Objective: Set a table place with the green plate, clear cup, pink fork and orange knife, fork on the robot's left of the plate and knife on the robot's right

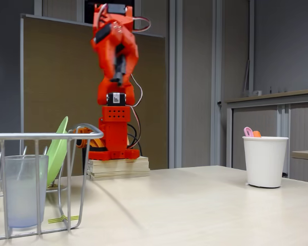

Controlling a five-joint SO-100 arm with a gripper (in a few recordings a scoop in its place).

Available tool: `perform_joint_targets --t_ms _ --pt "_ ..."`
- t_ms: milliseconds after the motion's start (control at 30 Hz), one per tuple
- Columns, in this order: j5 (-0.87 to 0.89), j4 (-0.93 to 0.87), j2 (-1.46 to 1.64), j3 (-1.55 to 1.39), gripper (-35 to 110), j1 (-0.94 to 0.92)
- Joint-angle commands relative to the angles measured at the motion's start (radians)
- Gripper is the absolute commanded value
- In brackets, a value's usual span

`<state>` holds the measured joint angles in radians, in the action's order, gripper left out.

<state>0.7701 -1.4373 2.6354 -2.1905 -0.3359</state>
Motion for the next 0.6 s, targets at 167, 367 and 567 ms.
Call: perform_joint_targets --t_ms 167,367,567 --pt "0.189 -0.115 0.008 0.031 0 -0.253" --pt "0.293 -0.140 -0.101 0.008 22 -0.327" --pt "0.376 -0.035 -0.141 -0.109 34 -0.347"
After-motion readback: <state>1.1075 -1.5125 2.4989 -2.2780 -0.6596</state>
